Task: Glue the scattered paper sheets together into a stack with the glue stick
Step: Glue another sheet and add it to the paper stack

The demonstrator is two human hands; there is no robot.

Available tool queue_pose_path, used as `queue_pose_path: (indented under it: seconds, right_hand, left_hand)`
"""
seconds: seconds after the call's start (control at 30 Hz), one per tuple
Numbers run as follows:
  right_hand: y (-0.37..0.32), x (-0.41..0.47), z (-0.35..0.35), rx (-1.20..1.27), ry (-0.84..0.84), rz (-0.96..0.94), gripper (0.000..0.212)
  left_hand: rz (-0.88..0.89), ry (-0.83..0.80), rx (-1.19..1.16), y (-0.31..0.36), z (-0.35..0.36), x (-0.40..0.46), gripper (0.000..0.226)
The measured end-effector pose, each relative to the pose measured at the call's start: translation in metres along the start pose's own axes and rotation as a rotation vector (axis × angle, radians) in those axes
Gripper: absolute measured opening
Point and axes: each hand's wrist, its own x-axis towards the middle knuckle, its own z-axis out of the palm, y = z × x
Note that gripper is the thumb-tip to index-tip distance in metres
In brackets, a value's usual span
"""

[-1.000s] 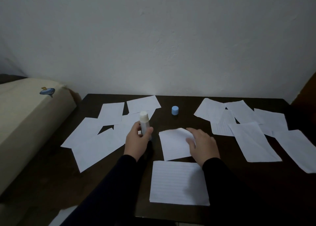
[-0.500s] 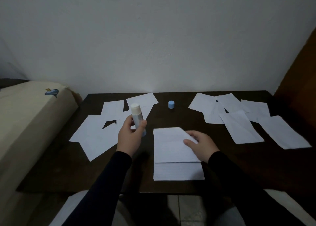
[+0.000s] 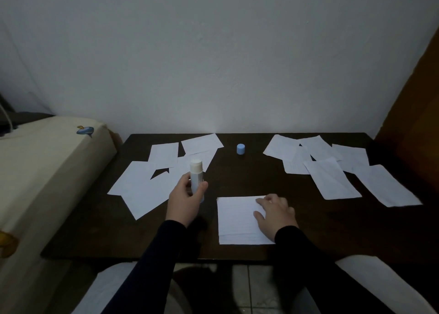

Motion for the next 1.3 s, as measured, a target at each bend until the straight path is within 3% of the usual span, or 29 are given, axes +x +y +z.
queue_pose_path:
  seconds: [0.13, 0.23, 0.37, 0.5, 0.73, 0.93, 1.13, 1.3]
  right_hand:
    - [-0.004, -0.004, -0.002, -0.024, 0.021, -0.039, 0.043]
    - [-0.019, -0.009, -0.004, -0.028, 0.06, -0.186, 0.039]
    - [-0.054, -0.012, 0.0, 0.088, 0.071, -0.282, 0.033]
    - [-0.093, 0.0, 0.005, 0.26, 0.016, -0.252, 0.029]
    - [-0.16, 0.043, 0.016, 0.244, -0.081, -0.205, 0.03]
    - [-0.21, 0.061, 0.038, 0.16, -0.063, -0.184, 0.051]
    - [-0.248, 0.089, 0.048, -0.021, -0.216, -0.022, 0.074]
    - [-0.262, 0.103, 0.05, -0.081, -0.28, 0.0, 0.064]
  left_hand:
    - [-0.008, 0.022, -0.015, 0.0, -0.008, 0.001, 0.051]
    - [-0.021, 0.056, -0.037, -0.003, -0.019, 0.005, 0.053]
    - [-0.055, 0.118, -0.058, -0.009, -0.04, 0.016, 0.055]
    - [-0.083, 0.18, -0.093, -0.019, -0.062, 0.027, 0.052]
    - [-0.129, 0.258, -0.158, -0.038, -0.099, 0.039, 0.052]
    - [-0.161, 0.292, -0.208, -0.053, -0.121, 0.05, 0.055]
    - [-0.168, 0.278, -0.212, -0.063, -0.133, 0.056, 0.055]
    - [-0.178, 0.29, -0.205, -0.067, -0.14, 0.063, 0.054]
